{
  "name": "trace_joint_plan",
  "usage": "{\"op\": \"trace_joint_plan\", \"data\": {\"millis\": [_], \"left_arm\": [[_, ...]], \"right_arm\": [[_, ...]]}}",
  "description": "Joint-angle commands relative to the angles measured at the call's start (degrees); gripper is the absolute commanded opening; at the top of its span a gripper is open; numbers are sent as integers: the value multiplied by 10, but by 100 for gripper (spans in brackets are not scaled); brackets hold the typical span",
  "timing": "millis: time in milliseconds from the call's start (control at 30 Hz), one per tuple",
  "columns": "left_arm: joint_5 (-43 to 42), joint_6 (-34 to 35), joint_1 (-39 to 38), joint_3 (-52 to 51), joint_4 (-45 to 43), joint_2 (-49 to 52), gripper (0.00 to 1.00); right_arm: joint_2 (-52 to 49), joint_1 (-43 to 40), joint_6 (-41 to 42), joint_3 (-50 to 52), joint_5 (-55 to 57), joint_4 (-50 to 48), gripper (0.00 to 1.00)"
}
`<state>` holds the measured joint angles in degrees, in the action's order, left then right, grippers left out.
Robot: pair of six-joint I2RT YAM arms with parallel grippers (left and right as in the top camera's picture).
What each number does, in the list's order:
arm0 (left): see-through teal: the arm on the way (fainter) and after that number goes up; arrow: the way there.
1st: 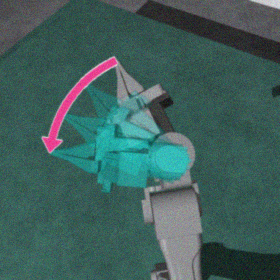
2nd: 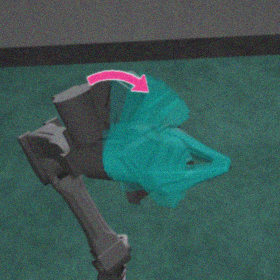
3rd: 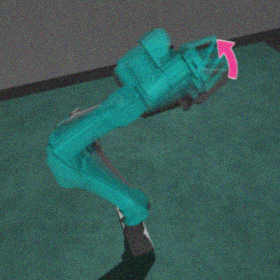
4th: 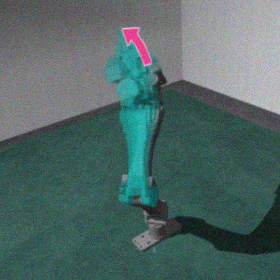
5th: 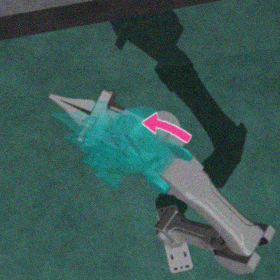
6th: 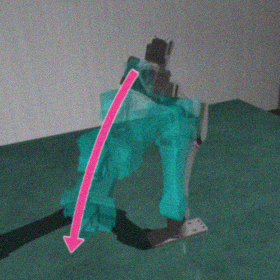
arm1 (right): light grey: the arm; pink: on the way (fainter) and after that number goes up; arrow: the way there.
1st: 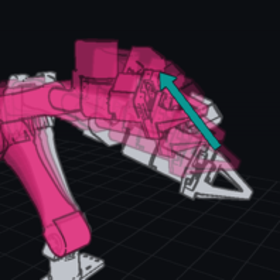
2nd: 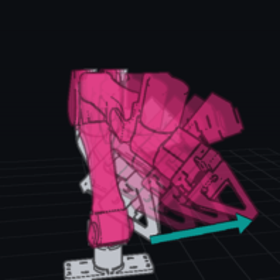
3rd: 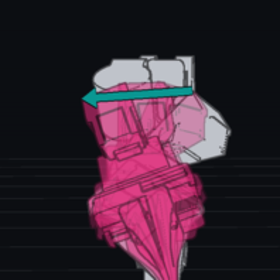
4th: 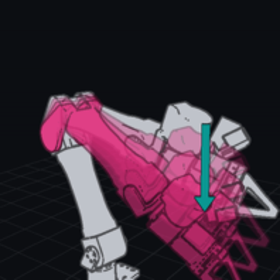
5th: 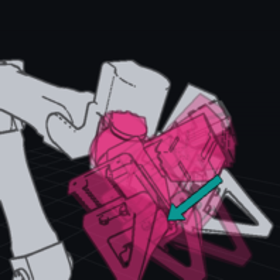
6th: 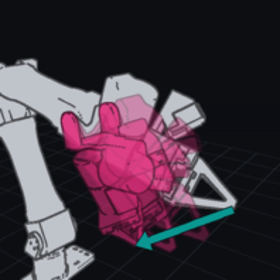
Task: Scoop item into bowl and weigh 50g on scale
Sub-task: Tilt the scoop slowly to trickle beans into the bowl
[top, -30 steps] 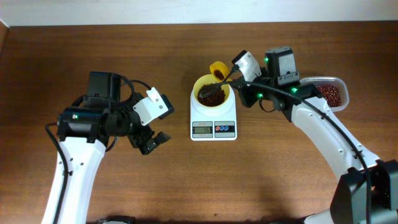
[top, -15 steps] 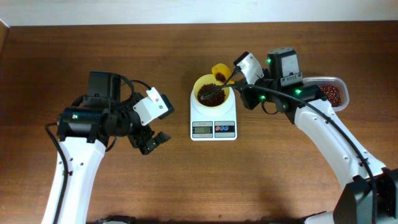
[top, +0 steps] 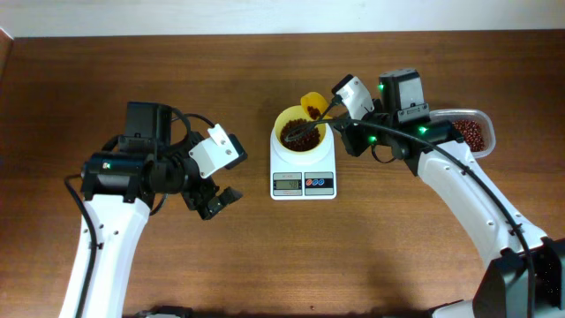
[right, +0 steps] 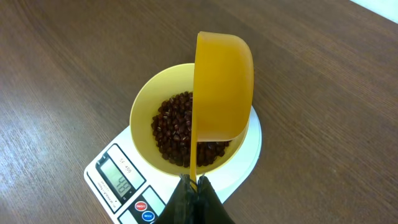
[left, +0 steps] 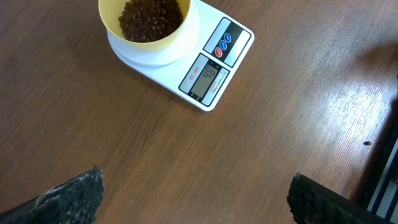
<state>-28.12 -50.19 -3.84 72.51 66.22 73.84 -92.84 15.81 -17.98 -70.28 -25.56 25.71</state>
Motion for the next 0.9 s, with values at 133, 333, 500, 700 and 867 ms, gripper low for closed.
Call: {"op": "trace_joint_plan", "data": {"millis": [133,333,500,700,867], "left_arm": [[-10,-11,1,5,-1,2,99],[-10,-11,1,5,-1,2,99],[-10,-11,1,5,-1,2,99],[-10,-11,1,5,-1,2,99],[-10,-11,1,5,-1,2,99]], "right_arm": [[4,4,12,-3,-12,-9,4],[-1,15,24,-4,-7,6,4],[-1,15,23,-5,-7,2,4],[-1,16,23,-15,-3,19,4],[2,16,23,-23,-7,16,4]]}}
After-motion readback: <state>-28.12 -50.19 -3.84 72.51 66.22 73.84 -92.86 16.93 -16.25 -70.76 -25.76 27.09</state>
